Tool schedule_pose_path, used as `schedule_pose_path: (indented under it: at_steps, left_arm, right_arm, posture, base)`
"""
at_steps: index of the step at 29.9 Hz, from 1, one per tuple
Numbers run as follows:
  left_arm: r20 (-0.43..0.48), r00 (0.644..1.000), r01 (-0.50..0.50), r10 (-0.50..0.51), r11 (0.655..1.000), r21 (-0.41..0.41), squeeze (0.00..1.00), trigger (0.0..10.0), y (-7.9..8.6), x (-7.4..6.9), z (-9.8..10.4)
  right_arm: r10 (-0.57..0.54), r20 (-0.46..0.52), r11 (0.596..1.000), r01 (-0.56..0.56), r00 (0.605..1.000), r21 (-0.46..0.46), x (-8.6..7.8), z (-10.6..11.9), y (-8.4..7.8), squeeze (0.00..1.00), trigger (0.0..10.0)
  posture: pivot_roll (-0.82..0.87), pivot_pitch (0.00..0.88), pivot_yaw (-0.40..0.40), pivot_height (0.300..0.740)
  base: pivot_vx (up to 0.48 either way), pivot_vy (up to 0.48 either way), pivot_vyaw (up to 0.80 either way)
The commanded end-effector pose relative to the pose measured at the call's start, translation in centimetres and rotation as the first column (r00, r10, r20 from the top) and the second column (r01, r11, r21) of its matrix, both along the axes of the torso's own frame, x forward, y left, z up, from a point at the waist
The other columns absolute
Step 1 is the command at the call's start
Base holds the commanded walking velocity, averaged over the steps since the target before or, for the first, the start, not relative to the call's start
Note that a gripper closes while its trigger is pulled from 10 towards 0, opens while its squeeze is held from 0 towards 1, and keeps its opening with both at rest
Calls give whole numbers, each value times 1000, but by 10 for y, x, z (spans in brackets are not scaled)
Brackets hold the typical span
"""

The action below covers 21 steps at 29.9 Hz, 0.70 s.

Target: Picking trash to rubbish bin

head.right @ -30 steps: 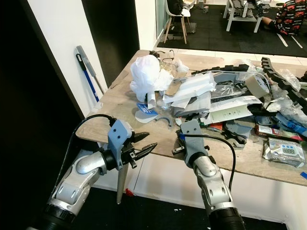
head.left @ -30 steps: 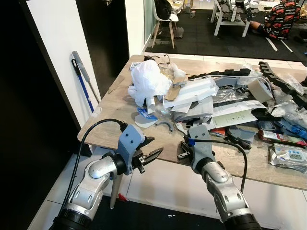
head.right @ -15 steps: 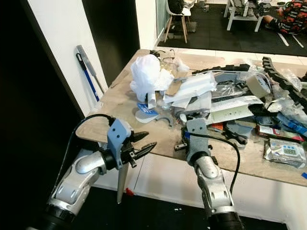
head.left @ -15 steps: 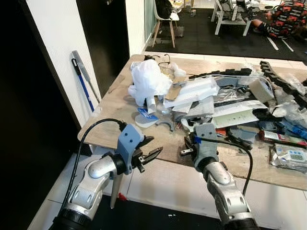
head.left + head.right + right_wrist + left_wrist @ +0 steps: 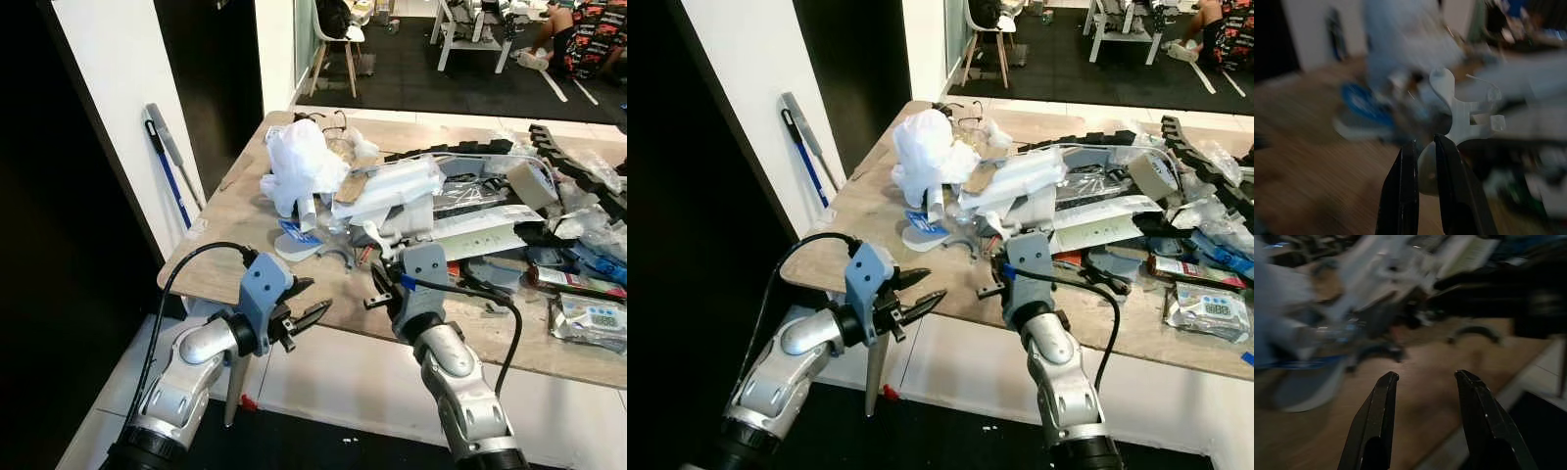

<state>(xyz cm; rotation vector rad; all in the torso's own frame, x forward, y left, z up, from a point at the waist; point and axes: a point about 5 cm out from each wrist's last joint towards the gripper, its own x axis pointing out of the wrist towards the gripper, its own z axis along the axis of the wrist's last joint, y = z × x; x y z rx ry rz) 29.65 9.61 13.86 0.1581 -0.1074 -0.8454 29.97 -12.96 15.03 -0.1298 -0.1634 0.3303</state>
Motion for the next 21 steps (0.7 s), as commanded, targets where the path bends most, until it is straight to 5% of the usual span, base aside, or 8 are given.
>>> schedule_pose_path:
  at_steps: [1, 7, 13, 14, 15, 18, 19, 21]
  left_arm:
    - [12, 999, -38, 38, 999, 9, 0, 10000, 5, 3, 0]
    - [27, 998, -53, 54, 998, -31, 0, 10000, 7, 6, 6]
    - [85, 983, -156, 162, 985, -81, 0, 10000, 13, 11, 15]
    - [97, 975, -189, 199, 977, -96, 0, 10000, 15, 12, 18]
    - [110, 961, -240, 253, 964, -119, 0, 10000, 20, 13, 20]
    - [110, 927, -337, 357, 927, -165, 0, 10000, 30, 15, 23]
    - [95, 894, -418, 438, 891, -178, 0, 10000, 40, 19, 22]
    - [99, 894, -417, 438, 892, -174, 0, 10000, 40, 19, 22]
  right_arm:
    - [45, 19, 999, -45, 999, -5, -4, 2, 7, 0, 0]
    - [89, 60, 996, -88, 994, -20, -8, 8, 21, 0, 0]
    - [3, 139, 1000, -1, 990, -10, -4, 18, 13, 0, 0]
    - [-40, 158, 998, 47, 987, -39, -3, 19, 9, 0, 1922]
    - [-77, 178, 995, 88, 981, -53, -2, 20, 5, 0, 10000]
    - [-115, 213, 989, 132, 970, -68, -3, 24, -1, 0, 10000]
    - [-138, 225, 984, 160, 965, -83, -2, 25, -5, 0, 10000]
    - [-148, 217, 982, 169, 965, -86, 0, 23, -6, 0, 10000]
  posture:
    - [-68, 75, 69, 740]
    - [-65, 73, 66, 740]
    - [-65, 73, 65, 740]
    - [-68, 73, 68, 740]
    - [-66, 75, 67, 740]
    - [-64, 77, 64, 740]
    - [-63, 77, 61, 740]
    - [-63, 77, 61, 740]
  base:
    - [0, 0, 0]
    - [0, 0, 0]
    - [0, 0, 0]
    - [0, 0, 0]
    - [0, 0, 0]
    - [0, 0, 0]
    - [0, 0, 0]
    - [0, 0, 0]
